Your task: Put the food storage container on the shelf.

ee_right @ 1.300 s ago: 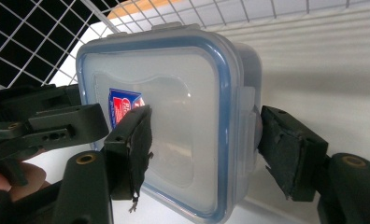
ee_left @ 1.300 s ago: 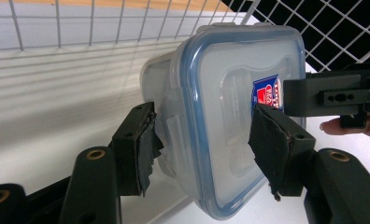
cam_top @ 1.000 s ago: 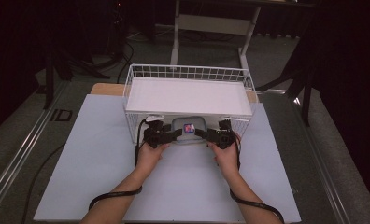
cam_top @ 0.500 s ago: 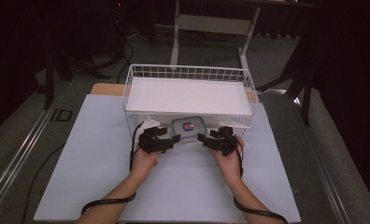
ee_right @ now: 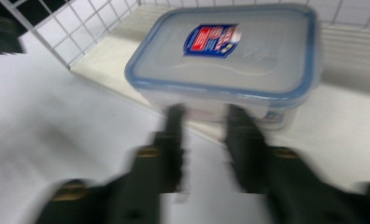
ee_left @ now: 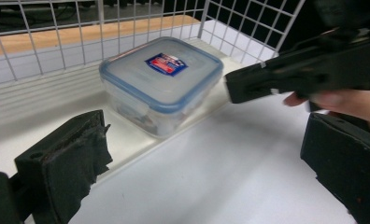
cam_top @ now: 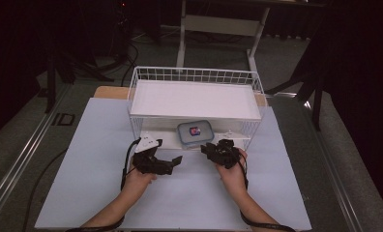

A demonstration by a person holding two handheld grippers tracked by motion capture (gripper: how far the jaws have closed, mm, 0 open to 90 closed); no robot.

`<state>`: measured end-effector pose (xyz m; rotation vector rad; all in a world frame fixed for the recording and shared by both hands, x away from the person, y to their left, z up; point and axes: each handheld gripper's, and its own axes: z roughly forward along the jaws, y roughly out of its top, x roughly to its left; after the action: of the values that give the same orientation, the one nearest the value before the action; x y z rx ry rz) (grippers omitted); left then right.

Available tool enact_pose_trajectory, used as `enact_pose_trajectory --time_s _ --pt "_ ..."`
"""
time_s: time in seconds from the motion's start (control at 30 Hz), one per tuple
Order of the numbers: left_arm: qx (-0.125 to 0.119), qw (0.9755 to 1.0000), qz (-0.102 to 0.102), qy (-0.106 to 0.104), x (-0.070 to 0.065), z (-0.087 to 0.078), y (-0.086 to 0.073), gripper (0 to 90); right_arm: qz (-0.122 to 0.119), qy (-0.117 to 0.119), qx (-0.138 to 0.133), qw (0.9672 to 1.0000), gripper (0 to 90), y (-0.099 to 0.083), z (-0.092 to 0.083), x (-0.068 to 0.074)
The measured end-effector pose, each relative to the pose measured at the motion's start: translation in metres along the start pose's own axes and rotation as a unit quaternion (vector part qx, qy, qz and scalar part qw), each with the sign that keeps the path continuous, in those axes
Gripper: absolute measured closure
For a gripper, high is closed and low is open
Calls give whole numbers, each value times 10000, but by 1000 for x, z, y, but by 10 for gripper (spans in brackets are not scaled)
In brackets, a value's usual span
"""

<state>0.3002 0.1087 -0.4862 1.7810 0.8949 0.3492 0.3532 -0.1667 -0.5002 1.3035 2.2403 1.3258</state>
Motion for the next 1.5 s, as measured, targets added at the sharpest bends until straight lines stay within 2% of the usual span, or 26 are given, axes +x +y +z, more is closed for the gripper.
enact_pose_trajectory --time_s 0.07,0.1,0.3,0.53,0.7,1.0,1.1,1.2,1.33,1.5 --pt "-46 10000 71 37 -3 -6 -3 19 -74 2 12 10000 885 -1 3 2" --pt "-91 9999 89 64 -4 -8 -6 18 -116 -3 33 9999 896 -1 5 4" --pt "-73 9999 -89 33 -1 -7 -20 18 -203 -28 166 9997 899 1 20 10" --pt "9 10000 34 66 -1 -6 -24 18 -280 -93 195 9994 899 3 34 16" --pt "13 9999 90 73 -2 -7 -26 18 -183 -156 90 9997 899 9 45 17" --pt "-25 9999 77 97 -1 -9 -27 18 -195 -246 36 9995 899 17 61 21" --pt "-31 9999 81 70 -1 -8 -27 18 -174 -246 12 9995 898 20 63 20" --pt "-58 10000 49 39 0 -9 -27 18 -270 -227 -9 9994 895 21 64 21" --pt "-81 9999 112 53 0 -9 -27 18 -222 -133 -43 9997 889 19 58 25" --pt "-158 9998 108 1 0 -9 -25 18 -382 -38 -123 9992 800 13 43 30"
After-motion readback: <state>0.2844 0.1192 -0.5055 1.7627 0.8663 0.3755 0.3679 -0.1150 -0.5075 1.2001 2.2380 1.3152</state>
